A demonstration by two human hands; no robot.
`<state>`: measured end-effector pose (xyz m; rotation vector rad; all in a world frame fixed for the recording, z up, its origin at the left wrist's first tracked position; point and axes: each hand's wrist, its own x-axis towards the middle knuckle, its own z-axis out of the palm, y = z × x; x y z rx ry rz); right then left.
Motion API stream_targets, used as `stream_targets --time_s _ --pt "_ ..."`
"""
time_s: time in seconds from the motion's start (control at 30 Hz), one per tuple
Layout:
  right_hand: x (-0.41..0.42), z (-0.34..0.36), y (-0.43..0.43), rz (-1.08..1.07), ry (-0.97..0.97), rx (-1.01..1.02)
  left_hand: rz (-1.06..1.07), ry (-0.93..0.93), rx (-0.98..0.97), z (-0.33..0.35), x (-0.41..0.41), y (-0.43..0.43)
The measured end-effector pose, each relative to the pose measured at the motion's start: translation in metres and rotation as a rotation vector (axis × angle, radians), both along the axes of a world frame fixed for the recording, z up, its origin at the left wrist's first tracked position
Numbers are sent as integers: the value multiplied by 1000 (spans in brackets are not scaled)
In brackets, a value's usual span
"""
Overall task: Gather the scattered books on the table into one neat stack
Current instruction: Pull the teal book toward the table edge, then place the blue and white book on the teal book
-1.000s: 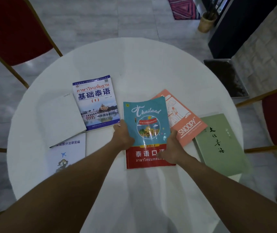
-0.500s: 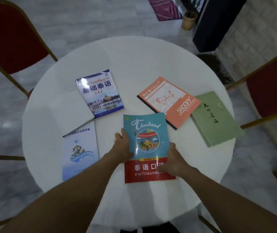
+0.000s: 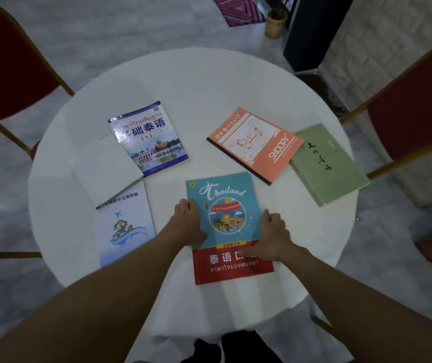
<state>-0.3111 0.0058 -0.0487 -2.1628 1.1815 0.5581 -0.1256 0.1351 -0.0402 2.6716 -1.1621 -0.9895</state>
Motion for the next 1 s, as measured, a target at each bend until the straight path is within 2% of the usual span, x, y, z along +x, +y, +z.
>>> stream_targets --time_s 0.2,0.53,0.77,1.0 --pt "17 17 -31 -37 -147 -65 9 1 -96 14 18 -34" --pt "62 30 -95 -44 -235 -66 107 -31 -60 20 55 -96" --pt "118 21 -112 19 -263 19 205 -70 -59 12 104 -96" --pt "195 5 -99 209 -326 67 384 -153 -78 2 153 -59"
